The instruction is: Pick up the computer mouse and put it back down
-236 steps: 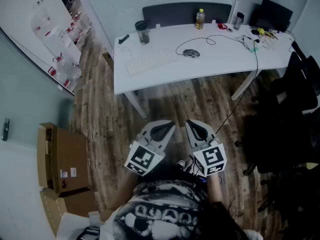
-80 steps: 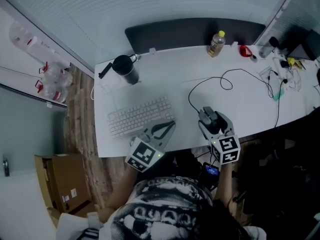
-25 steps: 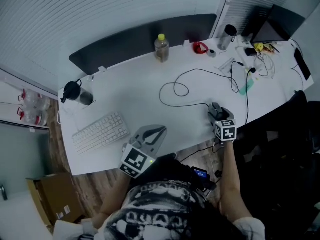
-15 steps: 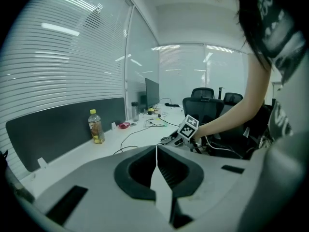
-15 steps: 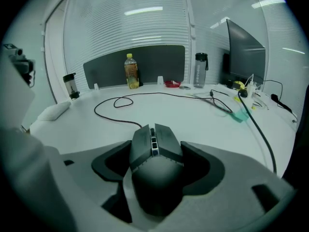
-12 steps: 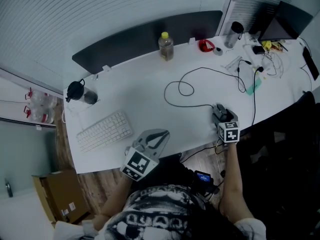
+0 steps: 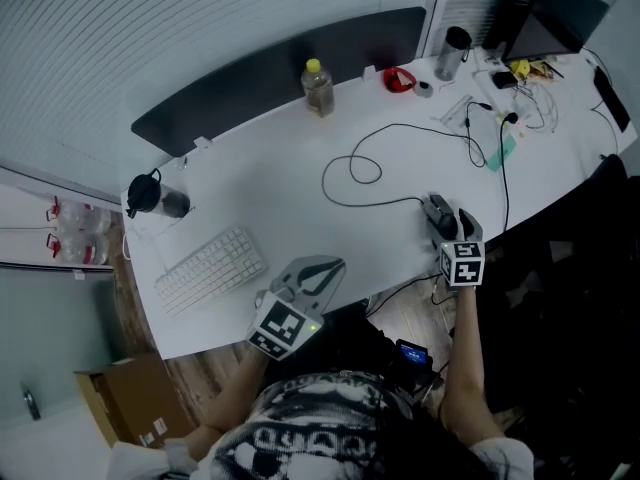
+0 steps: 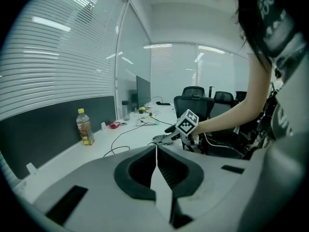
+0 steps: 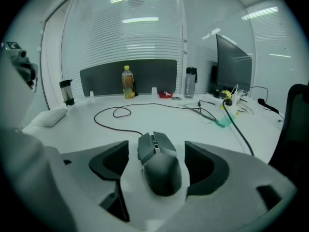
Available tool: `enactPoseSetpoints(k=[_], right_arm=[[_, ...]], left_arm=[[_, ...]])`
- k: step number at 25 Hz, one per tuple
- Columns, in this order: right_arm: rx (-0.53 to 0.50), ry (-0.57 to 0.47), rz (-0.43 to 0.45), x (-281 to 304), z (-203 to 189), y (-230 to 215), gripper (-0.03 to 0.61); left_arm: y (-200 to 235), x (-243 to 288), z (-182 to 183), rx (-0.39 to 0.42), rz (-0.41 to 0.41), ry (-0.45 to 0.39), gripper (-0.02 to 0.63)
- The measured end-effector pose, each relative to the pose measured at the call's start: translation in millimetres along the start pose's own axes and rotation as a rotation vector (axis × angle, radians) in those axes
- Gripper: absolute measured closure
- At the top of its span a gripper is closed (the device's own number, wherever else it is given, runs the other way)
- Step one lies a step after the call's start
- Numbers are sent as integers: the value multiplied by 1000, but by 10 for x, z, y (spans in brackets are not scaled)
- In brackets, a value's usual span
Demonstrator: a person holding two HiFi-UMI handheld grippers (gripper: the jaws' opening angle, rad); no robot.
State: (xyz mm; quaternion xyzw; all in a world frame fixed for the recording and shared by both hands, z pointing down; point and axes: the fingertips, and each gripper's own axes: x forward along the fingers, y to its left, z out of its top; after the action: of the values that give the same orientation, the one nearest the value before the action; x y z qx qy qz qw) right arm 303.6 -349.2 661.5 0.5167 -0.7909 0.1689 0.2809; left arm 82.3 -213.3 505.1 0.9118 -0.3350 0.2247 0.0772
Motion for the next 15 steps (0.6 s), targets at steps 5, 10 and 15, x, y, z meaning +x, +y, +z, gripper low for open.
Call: enactPoseSetpoints(k=[5, 10, 15], right_arm=[[78, -95, 7, -511, 109, 322, 249], [92, -149, 53, -958, 194, 940, 295], [127, -225, 80, -1348, 324, 1594, 342]], left_arm=[[-51, -119, 9, 21, -37, -16, 609], [-90, -409, -31, 34, -54, -33, 609], [-129, -791, -177, 37, -55, -45, 609]])
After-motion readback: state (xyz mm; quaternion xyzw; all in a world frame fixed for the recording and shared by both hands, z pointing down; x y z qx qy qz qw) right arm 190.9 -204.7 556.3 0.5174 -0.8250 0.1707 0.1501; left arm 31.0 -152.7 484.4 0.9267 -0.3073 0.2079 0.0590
